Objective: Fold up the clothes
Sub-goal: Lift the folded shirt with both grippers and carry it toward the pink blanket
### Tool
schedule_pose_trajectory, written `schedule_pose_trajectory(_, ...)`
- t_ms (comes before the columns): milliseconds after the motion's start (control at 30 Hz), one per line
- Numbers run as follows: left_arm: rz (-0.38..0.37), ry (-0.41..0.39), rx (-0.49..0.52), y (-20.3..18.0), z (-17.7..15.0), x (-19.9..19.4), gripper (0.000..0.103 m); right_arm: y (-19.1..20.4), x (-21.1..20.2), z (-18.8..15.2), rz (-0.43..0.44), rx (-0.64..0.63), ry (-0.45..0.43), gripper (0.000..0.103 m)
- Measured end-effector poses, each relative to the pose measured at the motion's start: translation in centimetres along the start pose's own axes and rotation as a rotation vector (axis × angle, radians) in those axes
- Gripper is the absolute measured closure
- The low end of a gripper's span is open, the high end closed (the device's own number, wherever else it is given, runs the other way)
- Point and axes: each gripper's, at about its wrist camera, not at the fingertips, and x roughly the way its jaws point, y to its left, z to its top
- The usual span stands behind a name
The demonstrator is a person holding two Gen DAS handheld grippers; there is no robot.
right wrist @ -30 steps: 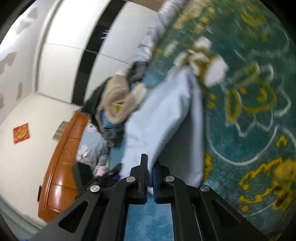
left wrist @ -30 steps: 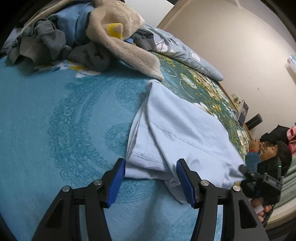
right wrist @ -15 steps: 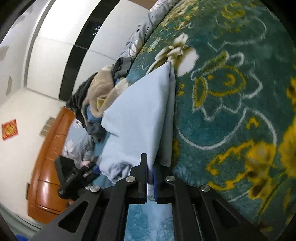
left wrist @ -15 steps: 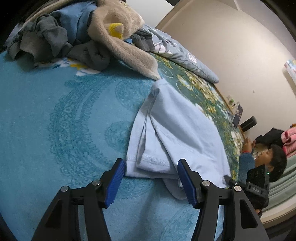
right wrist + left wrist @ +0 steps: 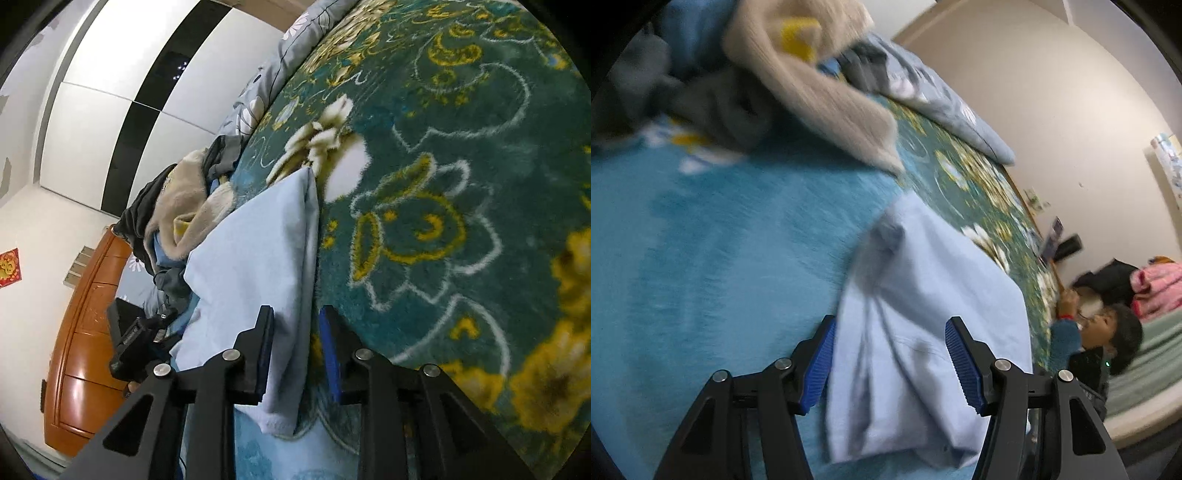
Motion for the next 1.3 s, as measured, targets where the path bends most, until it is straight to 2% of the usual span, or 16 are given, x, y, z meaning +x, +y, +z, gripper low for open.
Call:
schedule_pose_trajectory(267,-0.105,0.033,0.002,-0.2,-0.2,0.7,0.041,0.2,1.7,0.5,0.043,0.004,0.012,0.081)
schedule_pose_trajectory(333,-0.146,0.047,-0.014,-0.3,-0.4,1.0,0.046,0.2,1.9,0.5,0.049,0.009,0.013,0.082)
schedule_pose_trajectory(433,-0.117,0.039,0.008,-0.8,-0.7,1.2,0.053,0.6,2.0,0.4,0.044,0.003,0.012,0.082)
schedule_pose_trajectory(467,-0.116,0.033,0.001,-0.9,-0.8,1.2,0.056,0.6,1.9,0.3,0.044,0.009,0.011,0.086)
schedule_pose_trajectory(533,-0.120,0.036,-0.023,-0.8,-1.1,1.4,0.074,0.5,1.7,0.1,0.050,0.025,0.005,0.092)
schedule_pose_trajectory(633,-0.101,0.020,-0.017,-1.4,-1.8,1.3,0.084,0.6,1.1,-0.3,0.066,0.041,-0.015,0.097)
schedule_pose_trajectory(900,-0.142,-0.052,-0.016,-3.9,-3.3,-1.3,0.087,2.3,-1.2,-1.1,0.068,0.000,-0.033,0.097)
schedule_pose_trajectory(1033,-0.175,-0.080,-0.017,-4.8,-4.7,-3.6,0.087,2.8,-2.2,-1.8,0.100,-0.013,-0.033,0.097)
schedule_pose_trajectory(1300,-0.130,-0.076,-0.149,-0.6,-7.1,-3.9,0.087,2.6,-1.1,-4.0,0.018,-0.050,0.034,0.093)
